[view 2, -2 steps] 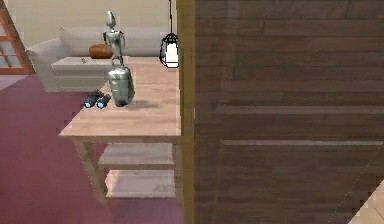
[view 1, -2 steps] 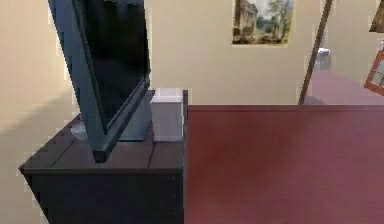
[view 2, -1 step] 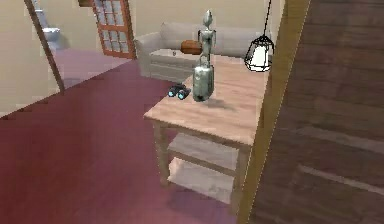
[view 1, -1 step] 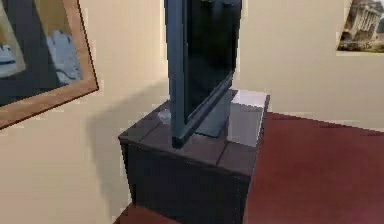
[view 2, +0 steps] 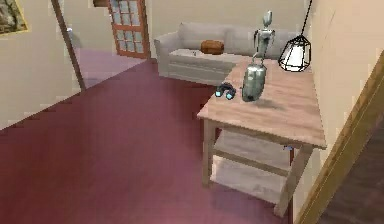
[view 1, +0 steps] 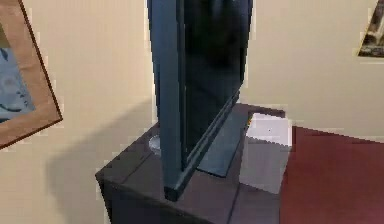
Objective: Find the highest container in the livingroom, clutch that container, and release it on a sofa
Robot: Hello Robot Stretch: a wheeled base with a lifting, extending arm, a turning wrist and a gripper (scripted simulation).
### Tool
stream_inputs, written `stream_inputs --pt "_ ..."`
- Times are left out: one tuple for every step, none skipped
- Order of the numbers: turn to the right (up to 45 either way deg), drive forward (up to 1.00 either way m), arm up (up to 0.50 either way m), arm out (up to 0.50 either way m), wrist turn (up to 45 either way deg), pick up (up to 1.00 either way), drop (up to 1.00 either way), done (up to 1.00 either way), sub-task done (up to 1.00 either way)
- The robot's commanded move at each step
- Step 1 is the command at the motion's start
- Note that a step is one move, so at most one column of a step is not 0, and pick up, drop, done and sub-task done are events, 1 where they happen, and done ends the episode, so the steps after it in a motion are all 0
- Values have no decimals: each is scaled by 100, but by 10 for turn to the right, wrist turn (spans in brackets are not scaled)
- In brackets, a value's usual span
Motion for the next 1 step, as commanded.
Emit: stream_inputs --pt "-420 0 0 0 0 0 0 0 0"
